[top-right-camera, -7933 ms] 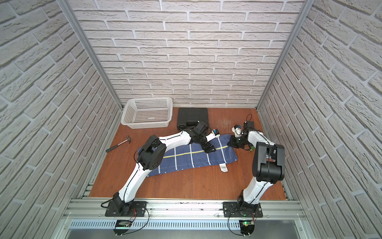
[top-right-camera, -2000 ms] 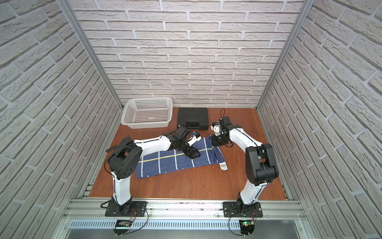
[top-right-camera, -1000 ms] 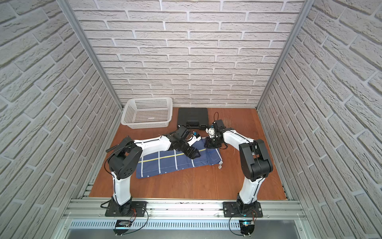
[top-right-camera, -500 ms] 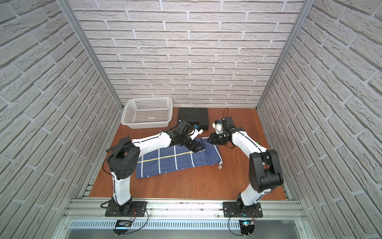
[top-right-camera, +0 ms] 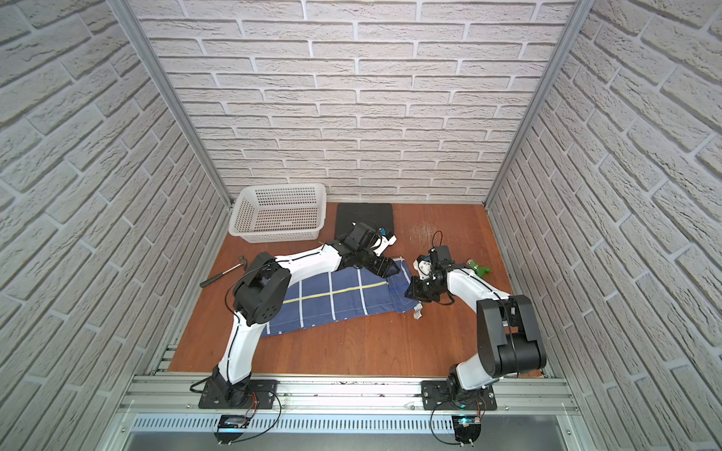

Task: Roll up the pillowcase
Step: Roll the pillowcase at the center of the board.

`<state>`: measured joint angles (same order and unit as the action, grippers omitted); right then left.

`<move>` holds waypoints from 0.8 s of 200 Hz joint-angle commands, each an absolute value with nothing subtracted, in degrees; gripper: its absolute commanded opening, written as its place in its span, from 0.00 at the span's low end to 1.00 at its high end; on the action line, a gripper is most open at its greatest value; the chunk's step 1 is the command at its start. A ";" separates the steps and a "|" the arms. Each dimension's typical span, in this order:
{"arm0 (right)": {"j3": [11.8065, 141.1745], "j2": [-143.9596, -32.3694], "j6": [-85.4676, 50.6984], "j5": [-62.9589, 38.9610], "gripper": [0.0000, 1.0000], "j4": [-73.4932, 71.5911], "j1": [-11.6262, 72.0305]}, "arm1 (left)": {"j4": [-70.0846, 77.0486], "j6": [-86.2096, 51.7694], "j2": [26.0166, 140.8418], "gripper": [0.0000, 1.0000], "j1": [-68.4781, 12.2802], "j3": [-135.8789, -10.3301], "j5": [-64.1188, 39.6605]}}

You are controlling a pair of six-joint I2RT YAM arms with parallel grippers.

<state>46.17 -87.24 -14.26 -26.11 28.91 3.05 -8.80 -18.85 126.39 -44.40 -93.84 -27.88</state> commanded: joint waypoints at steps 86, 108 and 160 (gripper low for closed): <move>42.92 -87.17 -18.90 -30.36 0.28 20.97 2.93 | -10.47 -16.17 132.48 0.69 -41.47 -99.85 -27.41; 46.18 -84.32 -13.78 -28.17 0.35 27.66 3.16 | -10.37 -16.12 132.78 0.69 -40.81 -100.03 -26.97; 46.54 -80.87 -10.28 -17.45 0.46 27.13 12.36 | -13.23 -16.08 128.54 0.70 -40.02 -100.79 -27.43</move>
<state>47.46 -82.56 -12.19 -23.64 27.20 8.47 -11.84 -17.10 131.81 -40.60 -100.12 -27.59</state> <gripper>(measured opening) 0.443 0.693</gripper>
